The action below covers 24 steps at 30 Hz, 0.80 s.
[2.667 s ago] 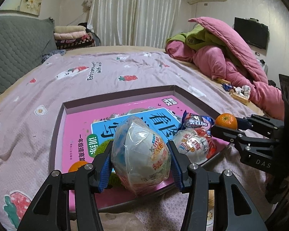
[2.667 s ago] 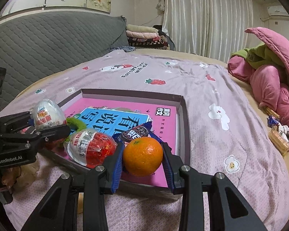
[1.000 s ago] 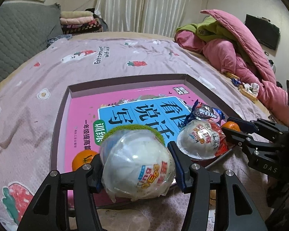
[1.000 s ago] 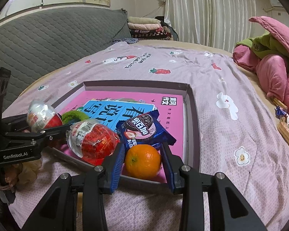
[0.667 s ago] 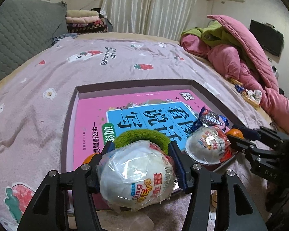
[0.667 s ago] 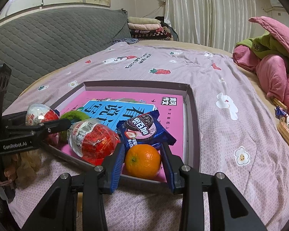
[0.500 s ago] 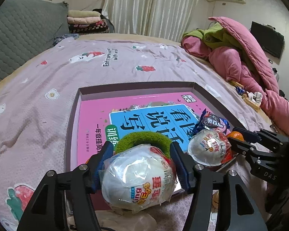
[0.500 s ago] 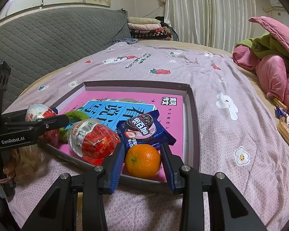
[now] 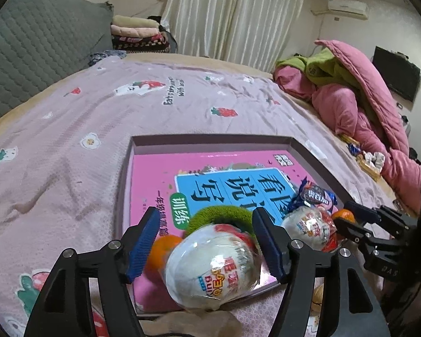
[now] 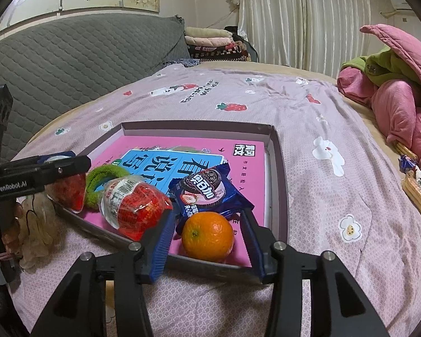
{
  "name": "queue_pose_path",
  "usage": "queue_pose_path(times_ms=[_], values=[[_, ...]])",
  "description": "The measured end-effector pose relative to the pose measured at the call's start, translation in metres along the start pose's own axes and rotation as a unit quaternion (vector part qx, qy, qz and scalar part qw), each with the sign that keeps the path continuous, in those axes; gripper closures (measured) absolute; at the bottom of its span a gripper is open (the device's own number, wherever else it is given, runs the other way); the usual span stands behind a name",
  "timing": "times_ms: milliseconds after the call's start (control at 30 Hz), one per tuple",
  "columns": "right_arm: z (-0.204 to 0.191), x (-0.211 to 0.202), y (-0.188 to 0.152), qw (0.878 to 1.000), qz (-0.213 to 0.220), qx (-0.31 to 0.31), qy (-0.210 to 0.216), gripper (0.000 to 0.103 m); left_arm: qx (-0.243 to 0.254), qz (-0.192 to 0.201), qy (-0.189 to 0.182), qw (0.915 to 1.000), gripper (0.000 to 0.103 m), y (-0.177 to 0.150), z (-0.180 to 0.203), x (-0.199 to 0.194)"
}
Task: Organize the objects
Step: 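Lower and release the orange with the right tool while the left tool releases the wrapped egg, then withdraw both tools from the tray toward the mesh bag and walnut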
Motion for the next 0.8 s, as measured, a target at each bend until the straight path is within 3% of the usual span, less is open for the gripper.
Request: queue_pose_path(times_ms=[367,800], values=[[-0.002,-0.009,0.006,1.0,0.021,-0.004,-0.005,0.043,-0.01,0.022,0.008,0.9997,0.033,0.01,-0.009,-0.014],[-0.027,-0.034,0.021,0.995,0.083,-0.056,0.001,0.032,-0.01,0.051,0.01,0.9986,0.032,0.015,-0.012,-0.04]])
Point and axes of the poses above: each gripper's, at about its wrist camera, not at the fingertips, and x roughly the way its jaws point, z to its right, y to its top, the point moved 7 cm from there along x, roughly the way its jaws point, and after that the axes turned 14 degrees about y, right-handed, at the moved point
